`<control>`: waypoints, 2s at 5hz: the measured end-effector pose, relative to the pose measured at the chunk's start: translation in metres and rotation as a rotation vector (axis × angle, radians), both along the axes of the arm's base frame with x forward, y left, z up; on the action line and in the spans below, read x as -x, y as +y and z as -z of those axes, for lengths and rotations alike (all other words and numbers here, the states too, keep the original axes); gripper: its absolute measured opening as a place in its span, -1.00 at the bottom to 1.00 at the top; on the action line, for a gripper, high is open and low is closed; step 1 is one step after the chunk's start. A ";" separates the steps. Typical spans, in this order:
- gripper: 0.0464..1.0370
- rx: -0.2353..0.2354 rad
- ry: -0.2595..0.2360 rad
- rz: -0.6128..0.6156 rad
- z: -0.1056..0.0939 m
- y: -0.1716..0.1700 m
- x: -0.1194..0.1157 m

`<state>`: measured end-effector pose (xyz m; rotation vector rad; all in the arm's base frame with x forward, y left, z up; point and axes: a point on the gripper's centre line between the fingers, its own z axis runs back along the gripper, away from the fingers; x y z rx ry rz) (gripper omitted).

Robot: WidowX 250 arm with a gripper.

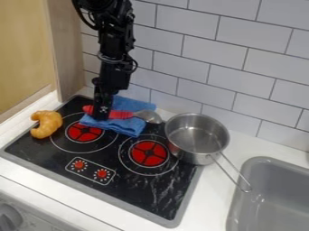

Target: Put the red spoon to the lower right corner of the stove

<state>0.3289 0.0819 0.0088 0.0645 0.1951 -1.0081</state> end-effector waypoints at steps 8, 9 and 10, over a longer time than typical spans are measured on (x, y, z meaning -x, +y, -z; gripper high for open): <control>-0.32 0.040 0.003 0.119 -0.044 -0.010 0.129; -0.32 0.026 0.023 0.220 -0.036 -0.033 0.142; -0.32 0.017 0.037 0.317 -0.029 -0.063 0.150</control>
